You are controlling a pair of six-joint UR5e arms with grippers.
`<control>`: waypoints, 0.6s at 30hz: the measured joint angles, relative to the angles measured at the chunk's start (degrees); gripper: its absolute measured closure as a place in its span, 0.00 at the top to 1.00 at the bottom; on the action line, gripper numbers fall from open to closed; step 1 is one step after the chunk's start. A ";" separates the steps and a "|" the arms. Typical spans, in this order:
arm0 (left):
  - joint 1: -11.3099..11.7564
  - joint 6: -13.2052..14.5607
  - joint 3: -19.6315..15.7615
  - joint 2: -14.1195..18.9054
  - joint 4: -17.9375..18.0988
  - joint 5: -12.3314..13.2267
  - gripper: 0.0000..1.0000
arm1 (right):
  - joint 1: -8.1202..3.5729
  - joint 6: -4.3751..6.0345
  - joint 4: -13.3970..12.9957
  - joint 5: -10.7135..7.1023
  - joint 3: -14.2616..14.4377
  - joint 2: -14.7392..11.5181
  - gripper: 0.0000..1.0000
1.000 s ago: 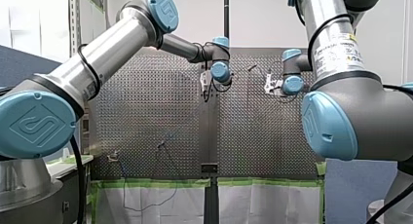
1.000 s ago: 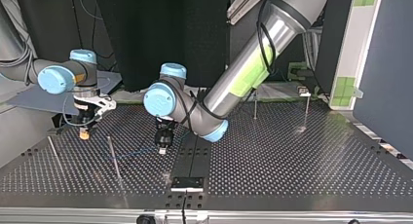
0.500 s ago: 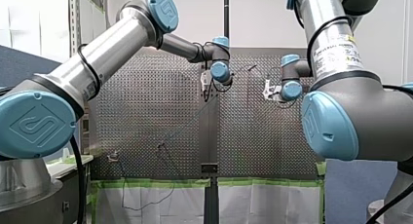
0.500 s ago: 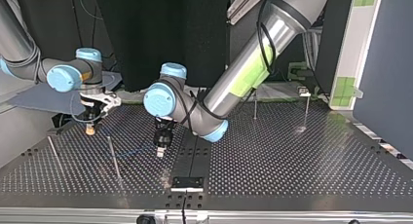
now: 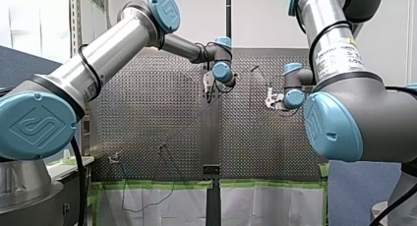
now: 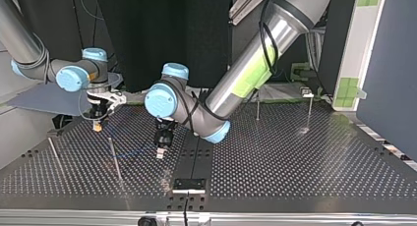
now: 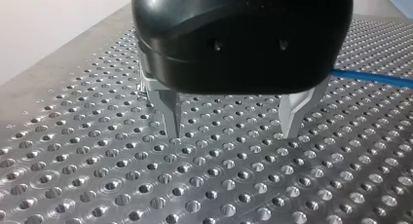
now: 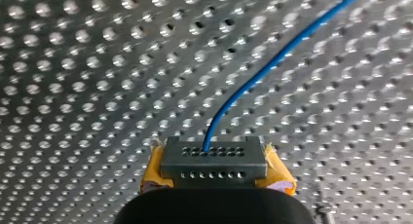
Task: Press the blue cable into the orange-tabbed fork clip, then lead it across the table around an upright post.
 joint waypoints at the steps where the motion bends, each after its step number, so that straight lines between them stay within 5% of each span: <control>1: -0.03 -0.10 0.00 0.00 0.00 -0.01 1.00 | 0.00 0.00 -0.04 0.07 0.00 0.19 0.00; 18: -0.10 -1.31 0.00 -0.03 0.00 -0.38 1.00 | -0.26 -0.20 -1.92 1.27 0.34 3.00 0.00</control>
